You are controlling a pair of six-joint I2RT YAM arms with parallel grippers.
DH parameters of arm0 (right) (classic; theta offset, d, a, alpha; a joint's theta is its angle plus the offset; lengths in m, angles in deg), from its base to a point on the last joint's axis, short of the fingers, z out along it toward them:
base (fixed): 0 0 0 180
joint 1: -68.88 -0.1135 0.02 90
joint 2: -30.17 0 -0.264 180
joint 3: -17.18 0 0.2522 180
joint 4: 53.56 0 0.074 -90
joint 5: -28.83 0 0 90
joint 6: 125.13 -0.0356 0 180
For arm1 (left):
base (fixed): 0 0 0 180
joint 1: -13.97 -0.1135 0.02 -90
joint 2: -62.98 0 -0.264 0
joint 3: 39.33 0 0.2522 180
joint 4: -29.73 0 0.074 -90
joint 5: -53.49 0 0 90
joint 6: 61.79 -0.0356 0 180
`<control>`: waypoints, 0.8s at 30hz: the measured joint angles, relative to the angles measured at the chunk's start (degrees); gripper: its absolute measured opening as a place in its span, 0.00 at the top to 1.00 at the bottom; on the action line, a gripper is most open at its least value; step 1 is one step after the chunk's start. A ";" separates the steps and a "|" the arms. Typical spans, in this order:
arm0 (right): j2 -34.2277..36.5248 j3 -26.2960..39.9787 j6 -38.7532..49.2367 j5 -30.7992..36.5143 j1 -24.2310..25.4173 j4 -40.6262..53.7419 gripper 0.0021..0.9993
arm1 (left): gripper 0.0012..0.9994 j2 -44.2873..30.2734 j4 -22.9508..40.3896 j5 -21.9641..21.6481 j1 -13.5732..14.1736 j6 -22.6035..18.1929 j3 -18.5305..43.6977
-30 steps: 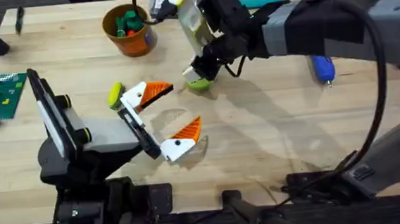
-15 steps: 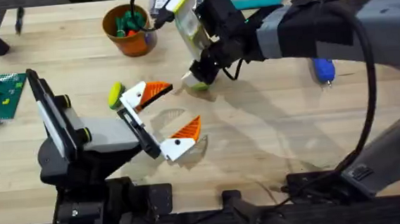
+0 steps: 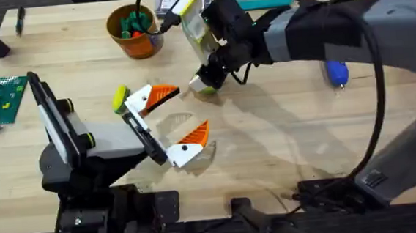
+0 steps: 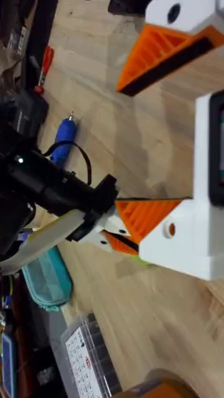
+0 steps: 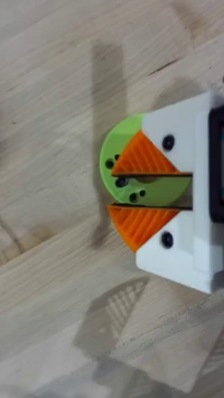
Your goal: Pick up the gripper from the table and insert it into the empty holder that is missing its gripper. Then pick up a screw, insert it into the mounting hole, and use the screwdriver to tighten it. Finally, clean up the table by picking up the vegetable and placing it into the bucket.
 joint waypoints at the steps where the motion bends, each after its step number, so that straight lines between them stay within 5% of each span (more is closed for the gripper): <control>1: 0.00 0.00 0.00 0.00 0.00 0.00 0.78 | 0.01 0.00 0.00 0.00 0.00 0.00 0.00; 5: 0.00 0.00 0.00 0.02 0.00 0.00 0.79 | 0.01 0.00 -0.02 0.00 0.00 0.00 0.00; 10: 0.00 0.01 0.07 0.25 0.00 -0.09 0.99 | 0.00 0.00 0.00 0.00 0.00 0.00 0.00; 24: -0.02 0.02 0.17 0.26 0.00 -0.11 1.00 | 0.01 0.00 0.00 0.00 0.00 0.00 0.00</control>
